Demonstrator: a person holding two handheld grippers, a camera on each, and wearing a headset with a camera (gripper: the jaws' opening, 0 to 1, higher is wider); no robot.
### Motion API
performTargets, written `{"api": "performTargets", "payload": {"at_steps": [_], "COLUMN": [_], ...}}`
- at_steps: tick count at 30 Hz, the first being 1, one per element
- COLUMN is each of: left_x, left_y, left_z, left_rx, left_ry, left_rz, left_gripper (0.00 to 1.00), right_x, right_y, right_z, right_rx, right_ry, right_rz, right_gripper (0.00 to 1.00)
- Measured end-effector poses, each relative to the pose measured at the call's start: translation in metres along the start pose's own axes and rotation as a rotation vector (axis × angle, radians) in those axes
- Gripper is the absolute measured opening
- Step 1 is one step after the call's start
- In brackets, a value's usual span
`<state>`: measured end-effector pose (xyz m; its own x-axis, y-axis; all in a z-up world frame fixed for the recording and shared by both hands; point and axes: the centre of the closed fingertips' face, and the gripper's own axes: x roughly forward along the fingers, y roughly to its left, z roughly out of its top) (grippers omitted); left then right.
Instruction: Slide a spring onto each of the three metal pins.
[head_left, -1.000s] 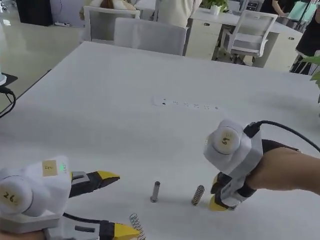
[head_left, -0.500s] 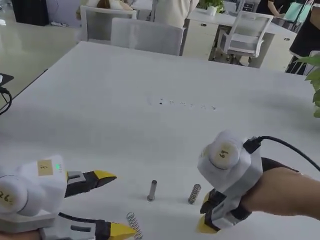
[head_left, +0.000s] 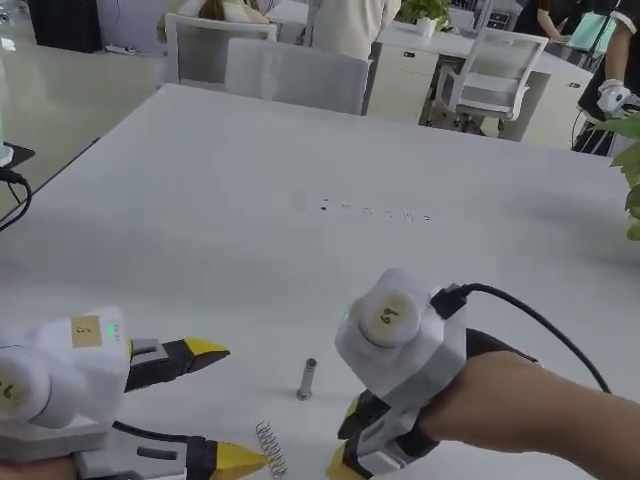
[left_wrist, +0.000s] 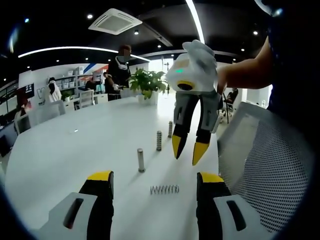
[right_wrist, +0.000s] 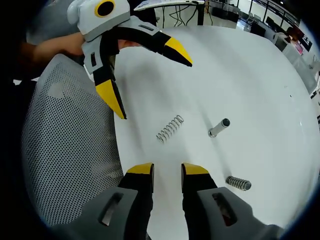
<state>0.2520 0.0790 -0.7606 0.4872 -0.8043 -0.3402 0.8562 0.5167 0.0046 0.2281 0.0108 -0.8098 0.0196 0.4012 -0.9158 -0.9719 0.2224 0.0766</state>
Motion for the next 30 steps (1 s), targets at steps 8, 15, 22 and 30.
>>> {"api": "performTargets", "payload": {"at_steps": [8, 15, 22, 30], "left_x": [-0.002, -0.002, -0.002, -0.003], "left_y": [0.000, -0.001, -0.003, -0.003], "left_z": [-0.004, -0.004, -0.005, -0.006], "left_rx": [-0.001, -0.005, -0.010, -0.009], "left_ry": [0.007, 0.004, 0.002, 0.002], "left_rz": [0.002, 0.007, 0.006, 0.007], "left_gripper": [0.63, 0.63, 0.62, 0.62], "right_x": [0.019, 0.032, 0.041, 0.050], "right_y": [0.005, 0.005, 0.002, 0.000], "right_z": [0.018, 0.027, 0.030, 0.024], "right_rx": [0.004, 0.077, 0.114, 0.127], "right_ry": [-0.018, -0.038, -0.039, -0.013], "right_rz": [-0.005, -0.012, -0.039, -0.057], "right_gripper": [0.20, 0.20, 0.21, 0.21]}}
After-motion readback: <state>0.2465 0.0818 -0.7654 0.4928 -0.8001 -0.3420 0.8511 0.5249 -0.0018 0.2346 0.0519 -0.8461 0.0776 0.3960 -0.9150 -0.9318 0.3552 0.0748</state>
